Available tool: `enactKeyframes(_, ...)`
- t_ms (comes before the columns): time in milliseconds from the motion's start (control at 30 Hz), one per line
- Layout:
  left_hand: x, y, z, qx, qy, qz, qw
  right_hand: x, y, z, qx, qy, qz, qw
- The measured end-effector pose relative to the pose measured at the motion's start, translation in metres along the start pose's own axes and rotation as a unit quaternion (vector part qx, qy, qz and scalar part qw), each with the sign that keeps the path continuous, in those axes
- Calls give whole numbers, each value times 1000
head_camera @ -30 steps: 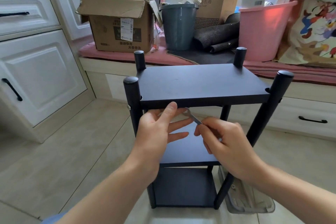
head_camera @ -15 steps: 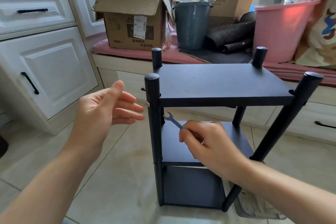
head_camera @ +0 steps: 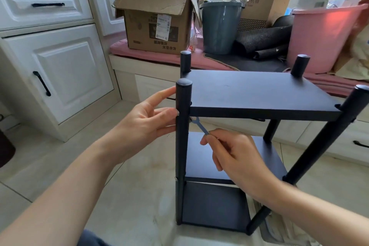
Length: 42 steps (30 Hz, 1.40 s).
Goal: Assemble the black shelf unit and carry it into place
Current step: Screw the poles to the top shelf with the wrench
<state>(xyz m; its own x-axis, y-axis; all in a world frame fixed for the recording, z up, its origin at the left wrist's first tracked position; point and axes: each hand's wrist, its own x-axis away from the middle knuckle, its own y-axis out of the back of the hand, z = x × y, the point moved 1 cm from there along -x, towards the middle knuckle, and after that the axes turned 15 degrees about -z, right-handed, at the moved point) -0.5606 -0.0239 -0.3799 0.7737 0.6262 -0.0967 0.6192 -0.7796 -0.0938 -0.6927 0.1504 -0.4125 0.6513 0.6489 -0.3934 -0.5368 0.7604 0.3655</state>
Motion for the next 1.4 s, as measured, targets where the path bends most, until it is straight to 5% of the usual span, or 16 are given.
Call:
enactKeyframes(667,-3,-28,6,54,31,134,989,19,45,-2,6,-8,-39,999)
enactKeyframes(1400,-1,-32,7,97,32,113,988,22,43,4,-32,-35,-59,997)
